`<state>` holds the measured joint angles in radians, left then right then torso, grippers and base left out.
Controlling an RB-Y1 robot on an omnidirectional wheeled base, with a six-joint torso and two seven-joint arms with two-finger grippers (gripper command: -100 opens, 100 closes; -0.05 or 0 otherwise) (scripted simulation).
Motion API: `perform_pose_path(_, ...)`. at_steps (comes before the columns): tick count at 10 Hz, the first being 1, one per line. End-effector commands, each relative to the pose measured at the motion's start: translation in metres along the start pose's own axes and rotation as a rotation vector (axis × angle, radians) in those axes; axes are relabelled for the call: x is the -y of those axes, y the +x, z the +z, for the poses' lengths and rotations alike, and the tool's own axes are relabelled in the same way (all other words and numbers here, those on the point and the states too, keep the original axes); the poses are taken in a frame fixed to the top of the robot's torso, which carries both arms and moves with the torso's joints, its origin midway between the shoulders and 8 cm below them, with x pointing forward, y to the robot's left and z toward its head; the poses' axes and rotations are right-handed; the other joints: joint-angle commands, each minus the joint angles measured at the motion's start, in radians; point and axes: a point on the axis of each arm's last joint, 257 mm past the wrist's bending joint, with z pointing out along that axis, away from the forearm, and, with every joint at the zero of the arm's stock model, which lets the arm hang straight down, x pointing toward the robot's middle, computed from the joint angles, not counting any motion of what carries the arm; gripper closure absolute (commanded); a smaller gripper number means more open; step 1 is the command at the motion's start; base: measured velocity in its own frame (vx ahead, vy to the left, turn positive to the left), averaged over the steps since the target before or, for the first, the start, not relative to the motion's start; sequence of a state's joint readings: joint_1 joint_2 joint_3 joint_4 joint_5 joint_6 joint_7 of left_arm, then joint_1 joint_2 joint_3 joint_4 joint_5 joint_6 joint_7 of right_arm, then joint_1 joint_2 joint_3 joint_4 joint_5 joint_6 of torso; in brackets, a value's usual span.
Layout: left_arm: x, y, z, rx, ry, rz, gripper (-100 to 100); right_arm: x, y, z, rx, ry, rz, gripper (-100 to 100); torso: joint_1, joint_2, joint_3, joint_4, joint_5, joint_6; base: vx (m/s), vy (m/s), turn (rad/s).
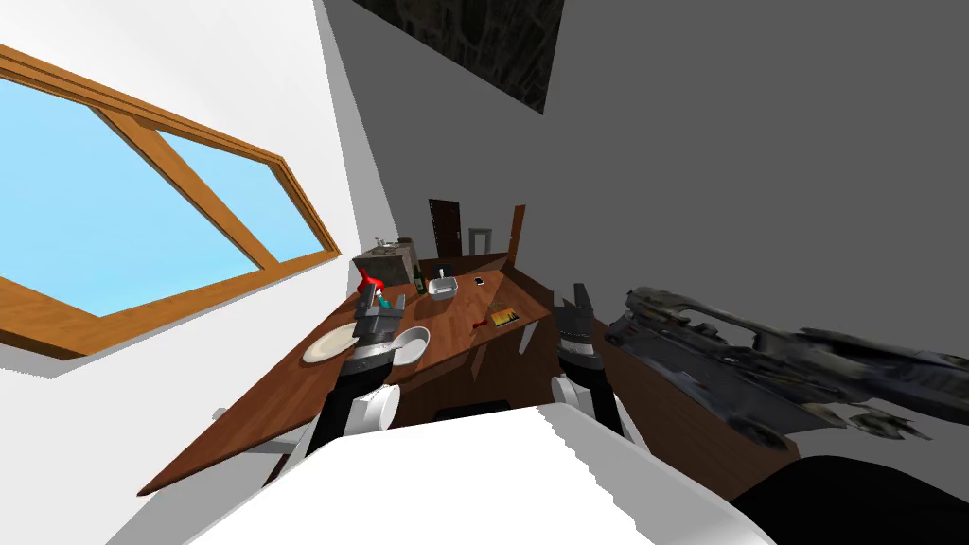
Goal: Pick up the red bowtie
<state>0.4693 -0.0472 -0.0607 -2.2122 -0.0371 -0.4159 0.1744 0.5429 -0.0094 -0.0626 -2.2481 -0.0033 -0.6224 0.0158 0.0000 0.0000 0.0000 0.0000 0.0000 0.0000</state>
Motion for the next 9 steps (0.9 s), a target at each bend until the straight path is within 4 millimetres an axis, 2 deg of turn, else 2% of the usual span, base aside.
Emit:
perform_pose_path(1,-0.005,0.003,0.002,-0.035,-0.019,0.017,-100,0.000,0.000,0.000,0.000,0.000,0.000,0,0.000,0.000,0.000,0.000,0.000,0.000,-0.003,0.002,-0.046)
perform_pose_path(7,-0.045,0.009,0.017,-0.127,-0.140,0.066,-100,0.000,0.000,0.000,0.000,0.000,0.000,0,0.001,0.001,0.000,0.000,0.000,0.000,-0.012,0.012,-0.112)
perform_pose_path(9,-0.064,0.008,0.028,-0.138,-0.190,0.073,-100,0.000,0.000,0.000,0.000,0.000,0.000,0,0.001,0.000,0.000,0.000,0.000,0.000,-0.010,0.008,-0.136)
